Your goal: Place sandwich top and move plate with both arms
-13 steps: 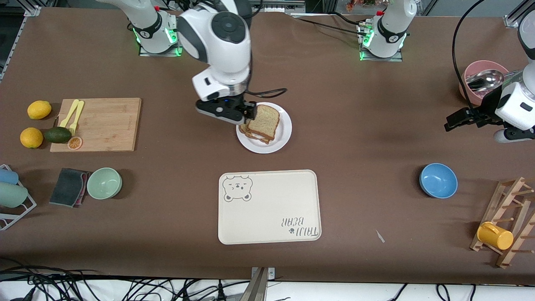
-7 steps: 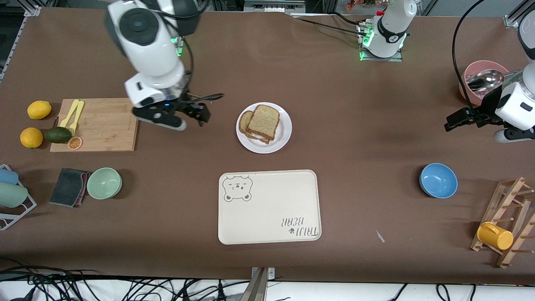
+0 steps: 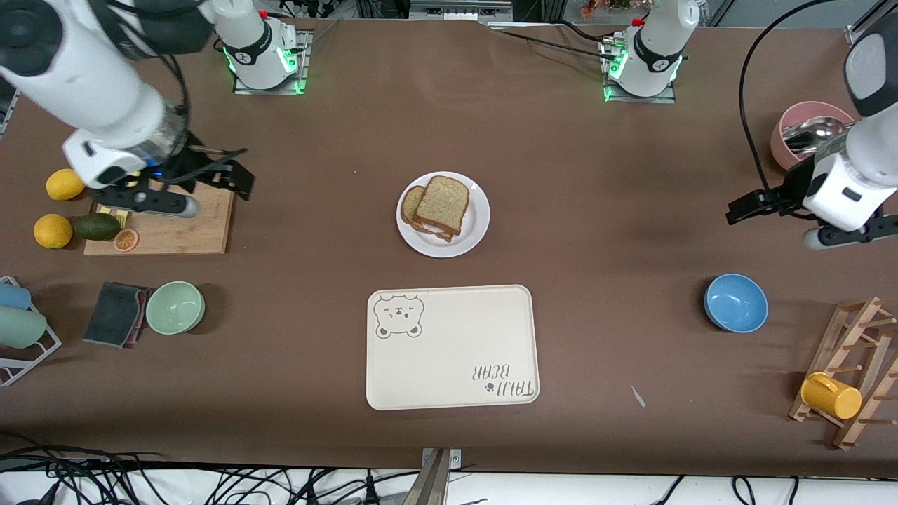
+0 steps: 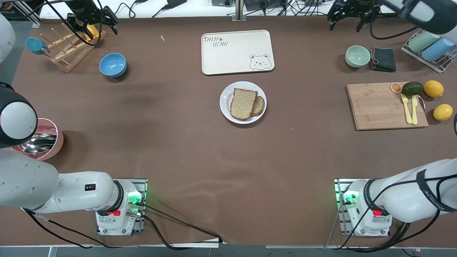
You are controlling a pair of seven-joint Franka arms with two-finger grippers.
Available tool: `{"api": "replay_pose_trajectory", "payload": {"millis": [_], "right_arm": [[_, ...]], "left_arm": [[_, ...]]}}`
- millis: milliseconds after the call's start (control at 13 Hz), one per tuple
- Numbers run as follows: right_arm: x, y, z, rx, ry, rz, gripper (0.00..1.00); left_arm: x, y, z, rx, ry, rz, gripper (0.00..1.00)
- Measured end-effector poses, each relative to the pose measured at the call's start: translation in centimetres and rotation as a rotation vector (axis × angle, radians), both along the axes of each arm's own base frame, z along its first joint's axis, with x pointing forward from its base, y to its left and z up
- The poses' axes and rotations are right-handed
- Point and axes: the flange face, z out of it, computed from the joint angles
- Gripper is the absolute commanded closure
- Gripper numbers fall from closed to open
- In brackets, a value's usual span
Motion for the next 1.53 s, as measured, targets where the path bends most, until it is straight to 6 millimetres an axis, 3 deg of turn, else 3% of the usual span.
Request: {"api": "replay_pose_trajectory", "payload": {"millis": [230, 383, 613, 1150, 1304, 1534], "right_arm": [[-0.5, -5.4, 2.1, 0.012, 0.020, -0.009, 0.00], [-1.2, -7.1, 4.2, 0.014, 0.037, -0.025, 0.00], [-1.5, -7.5, 6.2, 0.015, 0.038, -0.032, 0.00], [-0.9, -9.0, 5.9, 0.013, 0.036, -0.060, 0.00], [-0.6, -9.6, 5.5, 0.013, 0.039, -0.072, 0.00], [-0.3, -10.5, 5.0, 0.012, 0.046, -0.089, 0.00]], "left_arm": [[1.2, -0.7, -3.2, -0.092, 0.034, 0.030, 0.00], [1.6, -1.1, -4.6, -0.137, 0.051, 0.046, 0.00], [2.1, -2.7, -6.2, -0.244, 0.080, 0.074, 0.00], [4.0, -9.3, -13.5, -0.442, 0.118, 0.108, 0.00], [3.8, -12.1, -15.6, -0.456, 0.101, 0.094, 0.00], [2.6, -15.5, -17.7, -0.613, 0.143, 0.163, 0.01]]}}
